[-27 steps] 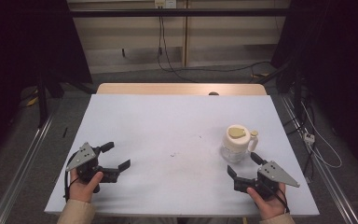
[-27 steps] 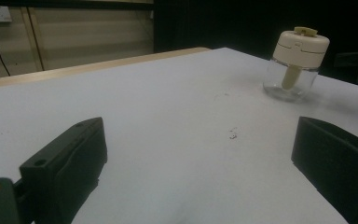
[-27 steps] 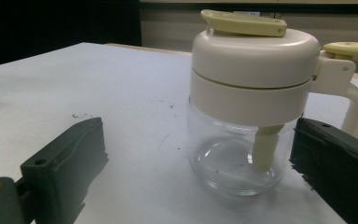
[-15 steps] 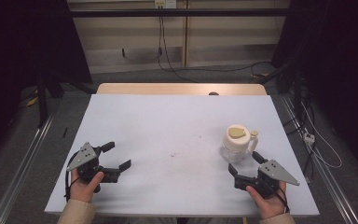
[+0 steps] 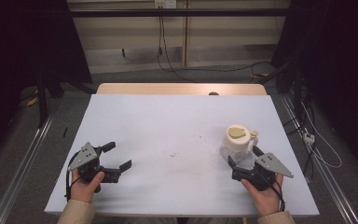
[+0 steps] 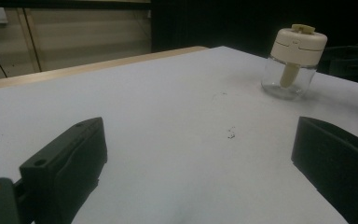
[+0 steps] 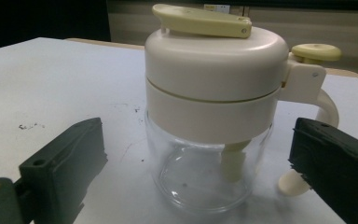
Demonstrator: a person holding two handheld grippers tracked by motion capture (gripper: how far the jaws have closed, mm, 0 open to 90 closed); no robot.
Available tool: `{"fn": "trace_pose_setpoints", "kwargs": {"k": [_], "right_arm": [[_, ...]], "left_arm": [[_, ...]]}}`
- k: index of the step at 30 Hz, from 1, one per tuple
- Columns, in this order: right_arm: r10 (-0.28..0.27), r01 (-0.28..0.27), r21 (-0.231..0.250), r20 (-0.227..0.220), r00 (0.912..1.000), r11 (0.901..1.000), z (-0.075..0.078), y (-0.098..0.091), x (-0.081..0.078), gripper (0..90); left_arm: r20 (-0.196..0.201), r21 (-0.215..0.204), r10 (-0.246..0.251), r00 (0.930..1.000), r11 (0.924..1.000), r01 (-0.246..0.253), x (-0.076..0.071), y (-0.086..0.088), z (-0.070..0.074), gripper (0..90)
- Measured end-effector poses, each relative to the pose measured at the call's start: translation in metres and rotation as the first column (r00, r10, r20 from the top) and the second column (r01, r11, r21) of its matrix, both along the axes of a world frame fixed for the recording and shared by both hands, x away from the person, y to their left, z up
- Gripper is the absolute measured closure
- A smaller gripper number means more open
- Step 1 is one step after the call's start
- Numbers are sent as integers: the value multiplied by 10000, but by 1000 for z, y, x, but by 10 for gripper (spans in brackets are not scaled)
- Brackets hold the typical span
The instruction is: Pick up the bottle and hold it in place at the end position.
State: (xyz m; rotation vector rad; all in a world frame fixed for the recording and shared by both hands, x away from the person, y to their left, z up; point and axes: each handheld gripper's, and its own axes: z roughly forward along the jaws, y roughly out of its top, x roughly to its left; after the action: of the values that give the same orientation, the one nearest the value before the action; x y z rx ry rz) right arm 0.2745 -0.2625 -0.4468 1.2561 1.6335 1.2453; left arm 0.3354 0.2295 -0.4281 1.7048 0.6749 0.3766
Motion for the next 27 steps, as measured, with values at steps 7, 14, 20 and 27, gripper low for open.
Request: {"fn": "trace_pose_setpoints", "kwargs": {"k": [7,14,20,27], "right_arm": [[-273,274,112,-92,9996,9996,0,-1,6,30],[-216,219,266,-131,9997,9994,0,2,14,46],[-429,432,252,-124,9990,9987,0,6,23,15],[-770,779,223,-381,9963,9967,-3,10,31,27]], "left_arm": [[-49,130,-91,9999,9999,91,1,-3,-1,31],[-61,113,-130,9999,9999,131,2,-4,-2,31],[-38,205,-186,9998,9996,187,2,-4,-2,31],[-72,191,-167,9998,9997,168,3,-3,-2,31]]}}
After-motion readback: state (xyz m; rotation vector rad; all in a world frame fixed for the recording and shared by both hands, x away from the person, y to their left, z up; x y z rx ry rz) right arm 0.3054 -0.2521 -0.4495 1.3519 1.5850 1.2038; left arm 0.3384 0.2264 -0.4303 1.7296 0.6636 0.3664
